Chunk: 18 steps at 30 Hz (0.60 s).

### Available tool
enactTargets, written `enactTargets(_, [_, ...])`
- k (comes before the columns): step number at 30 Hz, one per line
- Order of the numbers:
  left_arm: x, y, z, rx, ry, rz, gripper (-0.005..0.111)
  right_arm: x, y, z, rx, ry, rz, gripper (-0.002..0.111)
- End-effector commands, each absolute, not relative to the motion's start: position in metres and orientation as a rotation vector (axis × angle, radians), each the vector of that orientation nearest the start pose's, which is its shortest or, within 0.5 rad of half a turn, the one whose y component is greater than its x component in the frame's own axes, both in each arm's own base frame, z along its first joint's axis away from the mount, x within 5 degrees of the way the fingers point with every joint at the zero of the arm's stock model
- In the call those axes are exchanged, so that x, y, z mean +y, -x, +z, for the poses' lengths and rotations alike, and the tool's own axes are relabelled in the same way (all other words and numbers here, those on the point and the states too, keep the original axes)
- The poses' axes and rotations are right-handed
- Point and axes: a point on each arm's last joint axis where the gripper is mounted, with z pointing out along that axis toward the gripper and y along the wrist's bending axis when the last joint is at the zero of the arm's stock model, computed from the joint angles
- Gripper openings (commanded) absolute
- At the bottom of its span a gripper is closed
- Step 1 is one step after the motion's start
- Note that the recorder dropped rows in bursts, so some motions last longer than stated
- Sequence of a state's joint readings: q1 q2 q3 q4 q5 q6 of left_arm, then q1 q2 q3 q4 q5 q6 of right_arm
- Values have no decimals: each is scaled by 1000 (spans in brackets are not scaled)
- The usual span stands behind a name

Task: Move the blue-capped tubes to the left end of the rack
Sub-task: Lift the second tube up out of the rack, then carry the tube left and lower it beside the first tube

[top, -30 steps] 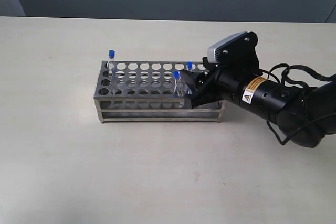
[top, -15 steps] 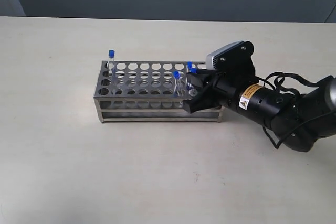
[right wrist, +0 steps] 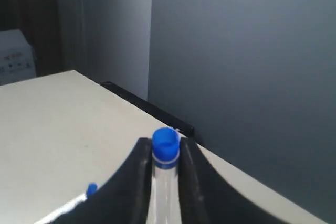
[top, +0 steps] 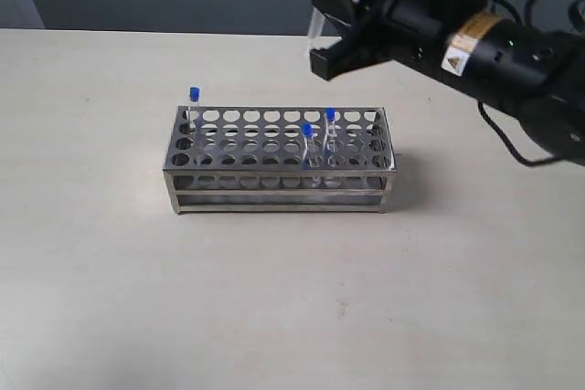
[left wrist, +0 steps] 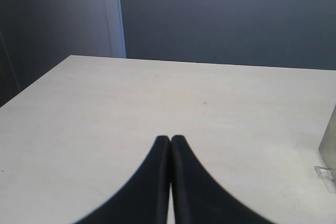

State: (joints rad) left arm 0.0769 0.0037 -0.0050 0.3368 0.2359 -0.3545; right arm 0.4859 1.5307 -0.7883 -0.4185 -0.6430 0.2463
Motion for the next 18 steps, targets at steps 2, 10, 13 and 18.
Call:
enactTargets(2, [11, -55, 194, 1697, 142, 94, 0, 223, -305, 263, 1507, 812, 631, -1])
enactTargets(10, [11, -55, 194, 1697, 143, 92, 0, 287, -329, 215, 1543, 931, 719, -1])
enactTargets(13, [11, -55, 194, 1697, 143, 92, 0, 295, -333, 204, 1567, 938, 737, -1])
enactTargets(18, [11, -55, 194, 1697, 143, 92, 0, 298, -333, 197, 1595, 954, 728, -1])
